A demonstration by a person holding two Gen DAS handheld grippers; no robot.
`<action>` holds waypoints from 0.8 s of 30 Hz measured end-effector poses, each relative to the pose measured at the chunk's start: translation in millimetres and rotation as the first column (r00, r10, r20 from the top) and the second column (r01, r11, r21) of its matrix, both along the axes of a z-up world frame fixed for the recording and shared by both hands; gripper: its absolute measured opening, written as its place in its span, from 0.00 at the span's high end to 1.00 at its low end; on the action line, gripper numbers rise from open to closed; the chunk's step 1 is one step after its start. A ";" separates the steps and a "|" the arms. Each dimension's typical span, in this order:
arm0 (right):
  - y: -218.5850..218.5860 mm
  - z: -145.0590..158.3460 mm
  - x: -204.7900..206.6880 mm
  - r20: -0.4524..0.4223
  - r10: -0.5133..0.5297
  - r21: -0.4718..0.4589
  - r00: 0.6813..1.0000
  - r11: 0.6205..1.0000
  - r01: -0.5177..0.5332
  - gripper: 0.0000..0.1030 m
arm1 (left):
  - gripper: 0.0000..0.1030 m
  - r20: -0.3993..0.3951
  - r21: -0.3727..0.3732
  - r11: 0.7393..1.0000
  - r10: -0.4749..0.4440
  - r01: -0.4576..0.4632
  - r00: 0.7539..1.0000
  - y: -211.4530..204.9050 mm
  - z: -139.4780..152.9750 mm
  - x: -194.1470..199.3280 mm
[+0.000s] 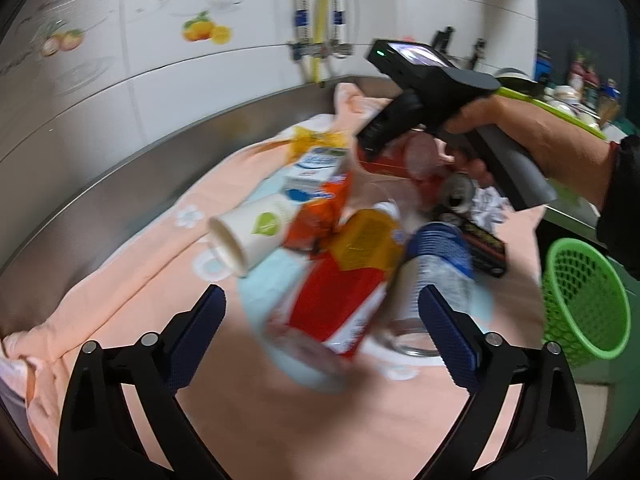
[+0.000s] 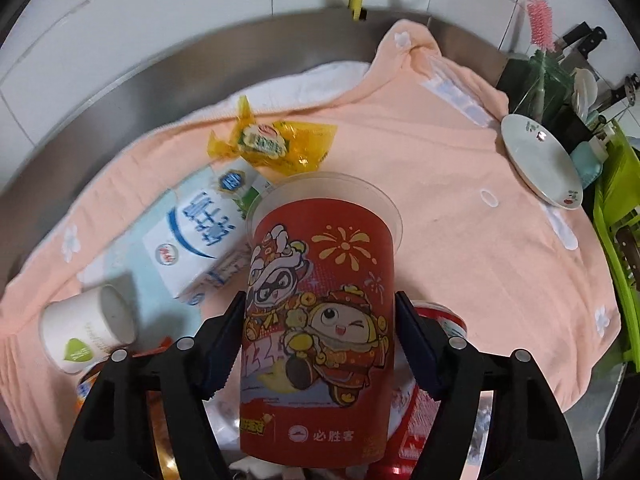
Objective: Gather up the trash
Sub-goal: 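Grasp the red printed paper cup with the right tool and lift it, then drop the red cup into the green basket with the right tool while the left tool grasps the blue-white can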
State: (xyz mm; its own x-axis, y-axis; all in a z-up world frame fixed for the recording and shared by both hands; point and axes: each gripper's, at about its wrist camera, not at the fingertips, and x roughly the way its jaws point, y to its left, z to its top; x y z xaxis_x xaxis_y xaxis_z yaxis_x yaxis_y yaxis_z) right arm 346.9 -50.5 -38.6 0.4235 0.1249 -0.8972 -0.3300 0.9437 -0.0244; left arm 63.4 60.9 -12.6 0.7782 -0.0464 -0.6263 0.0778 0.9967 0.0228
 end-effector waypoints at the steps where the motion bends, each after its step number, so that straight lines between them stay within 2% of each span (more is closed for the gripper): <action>1: -1.7 4.8 -3.3 0.008 -0.003 0.013 1.000 1.000 0.003 0.33 | 0.10 0.000 -0.004 1.000 -0.012 0.012 1.000 -3.3 0.5 0.3; 9: -39.8 59.5 -49.5 0.103 -0.021 0.140 0.994 0.990 0.007 0.33 | 0.13 -0.011 -0.037 0.990 -0.134 0.134 0.991 -38.2 -1.0 8.0; 16: -106.7 93.3 -111.5 0.185 -0.069 0.220 0.980 0.975 0.028 0.33 | 0.13 -0.049 0.034 0.981 -0.191 0.193 0.980 -70.2 -14.4 27.7; 20: -150.8 98.9 -147.3 0.210 -0.115 0.257 0.971 0.965 0.059 0.33 | 0.15 -0.083 0.073 0.974 -0.208 0.215 0.974 -84.2 -23.9 38.9; 24: -191.4 89.6 -184.8 0.217 -0.177 0.269 0.960 0.956 0.116 0.33 | 0.19 -0.101 0.119 0.968 -0.209 0.220 0.973 -93.4 -31.1 44.0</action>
